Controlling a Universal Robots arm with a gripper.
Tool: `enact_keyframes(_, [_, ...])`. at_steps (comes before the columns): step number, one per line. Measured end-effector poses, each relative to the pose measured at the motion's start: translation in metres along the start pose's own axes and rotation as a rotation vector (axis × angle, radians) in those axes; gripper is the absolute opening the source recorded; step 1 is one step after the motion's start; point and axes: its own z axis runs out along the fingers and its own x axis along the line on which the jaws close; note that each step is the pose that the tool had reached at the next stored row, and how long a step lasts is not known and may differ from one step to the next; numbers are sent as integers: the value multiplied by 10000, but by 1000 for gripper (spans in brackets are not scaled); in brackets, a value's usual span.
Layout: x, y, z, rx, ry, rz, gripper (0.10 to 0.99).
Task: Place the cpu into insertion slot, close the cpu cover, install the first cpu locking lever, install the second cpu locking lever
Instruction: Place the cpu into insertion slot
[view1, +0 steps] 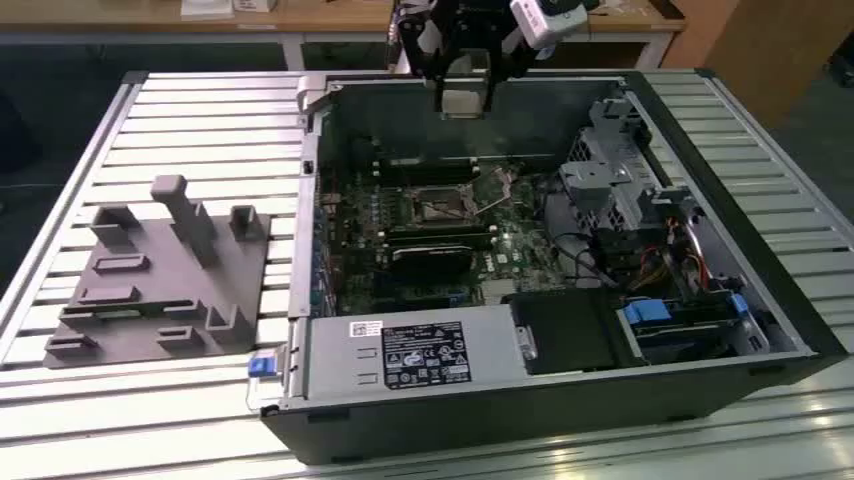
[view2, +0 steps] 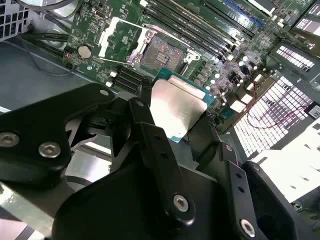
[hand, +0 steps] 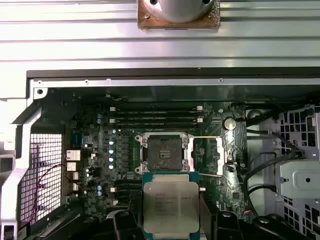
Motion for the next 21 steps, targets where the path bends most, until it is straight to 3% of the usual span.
enact_keyframes(6, [0, 0, 0, -1, 0, 0, 541])
enact_keyframes(13, [0, 0, 3, -85, 1, -1, 541])
enact_keyframes(21, [-2, -6, 67, -85, -39, -6, 541])
